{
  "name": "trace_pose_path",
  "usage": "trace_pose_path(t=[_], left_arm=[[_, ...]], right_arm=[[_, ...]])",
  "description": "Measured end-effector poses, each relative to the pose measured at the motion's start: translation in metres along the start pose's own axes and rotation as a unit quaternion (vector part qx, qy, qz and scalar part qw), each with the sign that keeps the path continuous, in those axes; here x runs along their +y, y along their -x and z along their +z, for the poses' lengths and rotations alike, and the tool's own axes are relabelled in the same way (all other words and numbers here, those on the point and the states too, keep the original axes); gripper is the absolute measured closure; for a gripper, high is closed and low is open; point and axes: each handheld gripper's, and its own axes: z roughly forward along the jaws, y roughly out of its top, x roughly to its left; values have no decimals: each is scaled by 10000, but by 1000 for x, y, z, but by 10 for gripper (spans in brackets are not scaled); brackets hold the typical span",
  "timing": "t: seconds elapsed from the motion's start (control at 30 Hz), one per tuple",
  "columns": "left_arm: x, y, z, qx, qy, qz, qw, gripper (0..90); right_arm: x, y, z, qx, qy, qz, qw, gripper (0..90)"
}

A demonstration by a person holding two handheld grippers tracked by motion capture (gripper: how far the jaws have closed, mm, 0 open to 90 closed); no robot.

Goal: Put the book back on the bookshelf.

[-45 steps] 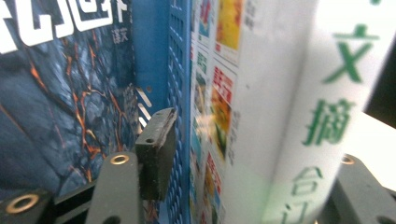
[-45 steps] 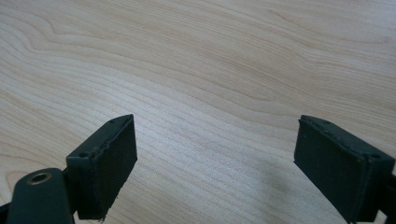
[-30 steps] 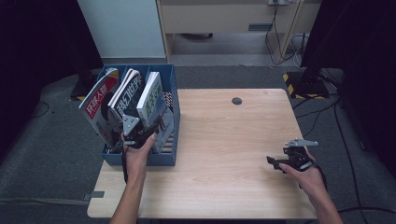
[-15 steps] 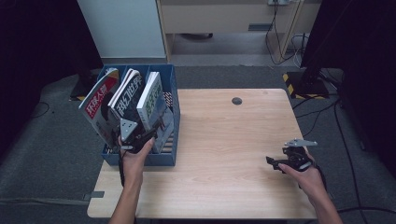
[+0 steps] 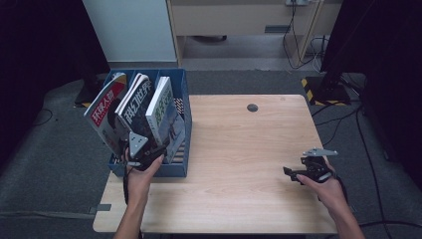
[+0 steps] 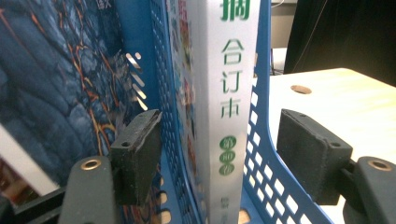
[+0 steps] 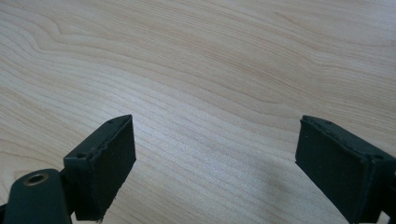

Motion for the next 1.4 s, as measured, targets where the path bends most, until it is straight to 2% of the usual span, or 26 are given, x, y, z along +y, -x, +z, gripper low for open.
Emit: trace_pose_path(t=[0.17,0.23,0.47,0.63,0.8,0.9,1.0,1.27,1.4], left_arm=[[-3,3,-2,-58,-178,59,9998,302],[-4,4,-3,-3,-274,106,9996,302],[-7,1,-7,-10,-402,59,9992,298],[-8,4,-10,-63,-443,112,9989,295],[-8,5,-12,-118,-477,67,9988,292],[-8,7,-15,-120,-509,125,9986,291],[-8,6,-21,-108,-453,44,9989,291],[-10,11,-28,-235,-423,30,9988,291],[-9,17,-30,-322,-404,100,9986,291]], right_arm=[[0,0,0,-1,-11,34,10000,124],[0,0,0,-3,9,39,10000,124],[0,1,-1,-12,21,36,10000,123],[0,1,-1,0,3,20,10000,123],[0,1,-1,7,21,52,10000,122],[0,2,-2,10,19,28,10000,122],[0,2,-2,10,12,30,10000,122],[0,1,-1,-5,14,49,10000,122],[0,2,-2,8,27,28,10000,122]])
